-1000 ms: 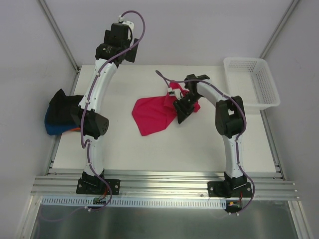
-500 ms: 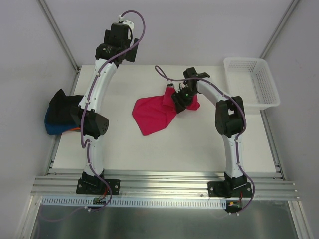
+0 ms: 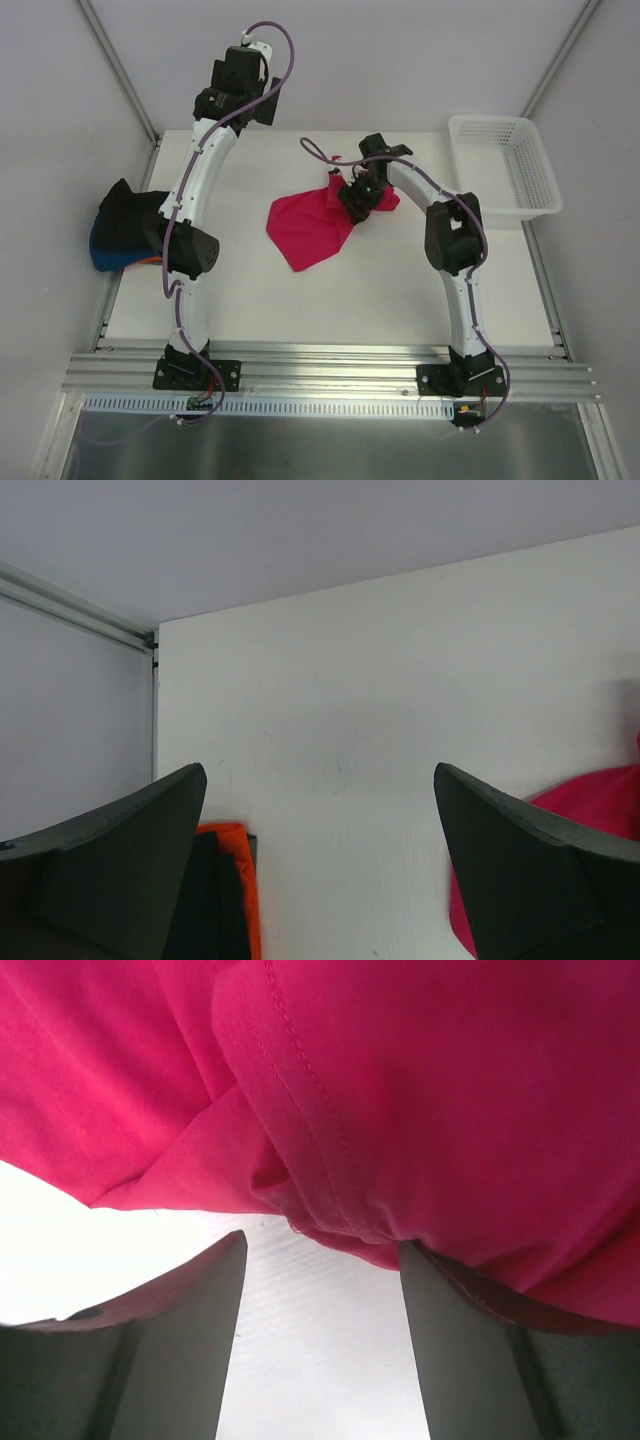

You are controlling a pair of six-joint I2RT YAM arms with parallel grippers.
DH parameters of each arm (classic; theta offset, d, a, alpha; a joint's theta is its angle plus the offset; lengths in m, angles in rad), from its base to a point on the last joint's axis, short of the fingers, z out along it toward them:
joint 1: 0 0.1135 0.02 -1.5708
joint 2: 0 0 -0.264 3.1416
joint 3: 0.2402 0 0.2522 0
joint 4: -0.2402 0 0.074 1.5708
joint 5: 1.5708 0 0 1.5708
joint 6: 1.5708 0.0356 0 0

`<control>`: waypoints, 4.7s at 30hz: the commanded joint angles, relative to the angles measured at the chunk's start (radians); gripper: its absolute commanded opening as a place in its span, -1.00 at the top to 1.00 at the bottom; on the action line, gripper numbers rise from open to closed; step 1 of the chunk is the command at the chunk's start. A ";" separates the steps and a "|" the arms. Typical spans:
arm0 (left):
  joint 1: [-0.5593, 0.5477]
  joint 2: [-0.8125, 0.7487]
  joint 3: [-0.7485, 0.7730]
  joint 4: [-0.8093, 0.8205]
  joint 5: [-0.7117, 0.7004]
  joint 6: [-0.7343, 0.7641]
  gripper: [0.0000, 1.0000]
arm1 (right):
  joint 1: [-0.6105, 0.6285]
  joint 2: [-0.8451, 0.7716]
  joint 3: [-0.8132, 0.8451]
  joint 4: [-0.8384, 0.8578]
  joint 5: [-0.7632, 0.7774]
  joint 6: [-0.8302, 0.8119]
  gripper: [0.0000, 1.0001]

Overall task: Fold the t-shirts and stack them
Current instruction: Move the tshirt to the center of the board, then flatten out the tshirt

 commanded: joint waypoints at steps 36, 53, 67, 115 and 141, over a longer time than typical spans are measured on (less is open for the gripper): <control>-0.010 0.025 0.102 0.048 -0.086 -0.010 -0.98 | -0.004 -0.475 0.460 0.015 0.023 0.227 0.99; 0.005 0.004 0.086 0.054 -0.114 0.001 -0.98 | 0.024 -0.430 -0.274 -0.126 0.040 -0.146 -0.32; 0.005 -0.007 0.072 0.053 -0.102 -0.005 -0.98 | 0.041 -0.291 -0.332 0.047 0.159 -0.221 -0.21; 0.071 0.031 0.137 0.110 -0.180 0.015 -0.98 | -0.047 -0.516 0.334 0.166 0.007 0.444 0.99; 0.068 0.027 0.122 0.117 -0.183 0.030 -0.98 | -0.149 -0.230 0.271 -0.324 -0.396 0.428 0.99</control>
